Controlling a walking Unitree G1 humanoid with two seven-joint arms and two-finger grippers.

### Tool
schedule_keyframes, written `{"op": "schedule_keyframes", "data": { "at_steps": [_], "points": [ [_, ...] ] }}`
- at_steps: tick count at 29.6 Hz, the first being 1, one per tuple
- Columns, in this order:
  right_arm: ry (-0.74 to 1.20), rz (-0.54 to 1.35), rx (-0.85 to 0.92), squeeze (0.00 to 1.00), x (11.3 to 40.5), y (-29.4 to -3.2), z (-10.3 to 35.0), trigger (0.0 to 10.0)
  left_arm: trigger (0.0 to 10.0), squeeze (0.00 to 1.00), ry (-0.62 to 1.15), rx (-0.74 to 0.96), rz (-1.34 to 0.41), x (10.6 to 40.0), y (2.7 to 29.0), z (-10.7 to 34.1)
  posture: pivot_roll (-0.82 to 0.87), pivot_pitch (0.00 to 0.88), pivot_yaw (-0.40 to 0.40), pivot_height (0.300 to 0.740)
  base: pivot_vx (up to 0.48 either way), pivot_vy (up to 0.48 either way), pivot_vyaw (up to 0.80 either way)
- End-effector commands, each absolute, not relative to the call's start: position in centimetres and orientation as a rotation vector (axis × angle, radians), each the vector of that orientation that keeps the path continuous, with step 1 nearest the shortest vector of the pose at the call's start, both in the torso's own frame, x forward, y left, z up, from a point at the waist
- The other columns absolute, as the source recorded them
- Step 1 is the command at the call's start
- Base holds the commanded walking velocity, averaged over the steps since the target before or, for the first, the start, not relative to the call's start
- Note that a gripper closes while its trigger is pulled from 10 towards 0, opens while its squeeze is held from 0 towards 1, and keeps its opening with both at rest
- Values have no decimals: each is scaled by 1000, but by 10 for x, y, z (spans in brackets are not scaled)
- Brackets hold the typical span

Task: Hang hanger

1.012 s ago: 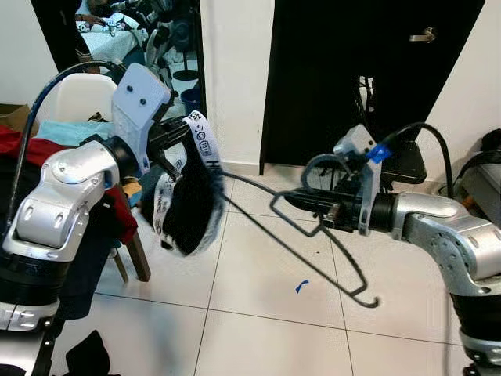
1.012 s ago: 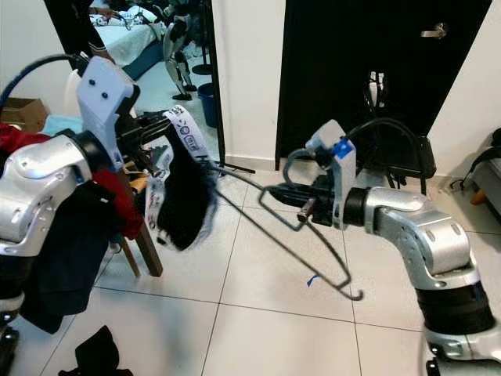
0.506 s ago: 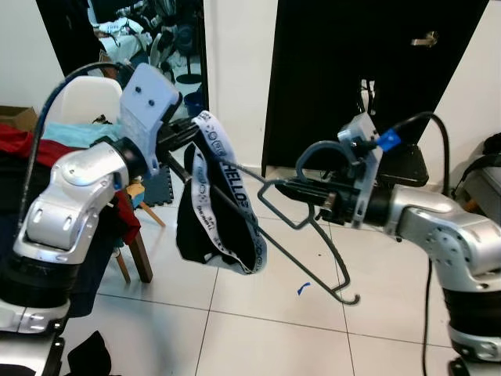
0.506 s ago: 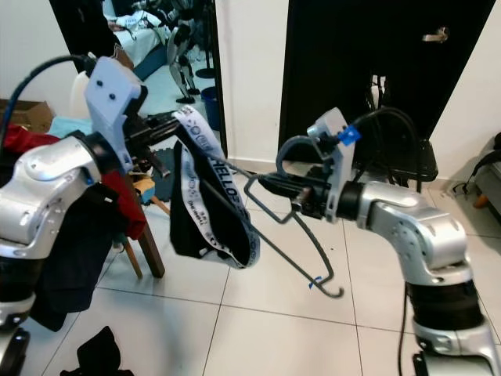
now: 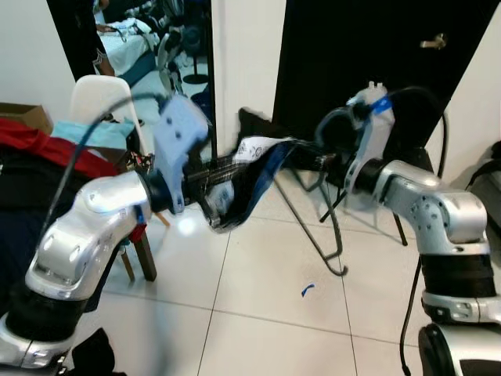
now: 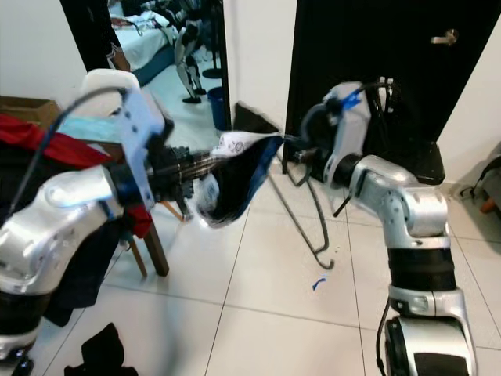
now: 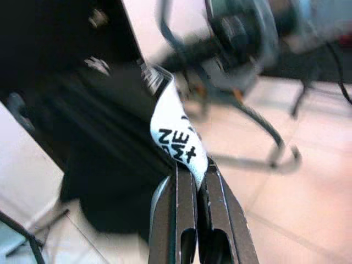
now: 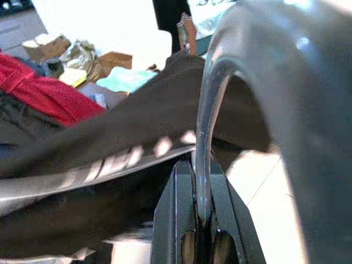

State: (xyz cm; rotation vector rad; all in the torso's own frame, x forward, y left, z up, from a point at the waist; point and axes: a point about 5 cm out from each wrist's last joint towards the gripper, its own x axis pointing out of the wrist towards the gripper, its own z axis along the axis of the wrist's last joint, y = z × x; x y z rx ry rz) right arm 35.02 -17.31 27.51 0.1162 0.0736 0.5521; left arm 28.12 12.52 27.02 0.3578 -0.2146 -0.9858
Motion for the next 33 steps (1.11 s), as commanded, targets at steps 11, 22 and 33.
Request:
{"op": "schedule_keyframes", "data": {
  "at_steps": [11,22,33],
  "points": [
    [60,685,111,0,352,-152,291,10000,10000,0,-108,605,-721,299,133,237,-68,0,-36,740,0,0,0],
    [92,816,41,0,348,-128,288,10000,10000,1000,-198,439,-730,298,105,244,-59,0,-54,740,0,0,0],
    [5,868,24,0,354,-126,303,10000,10000,1000,-125,456,-878,279,104,234,-47,0,-68,740,0,0,0]
  ]
}}
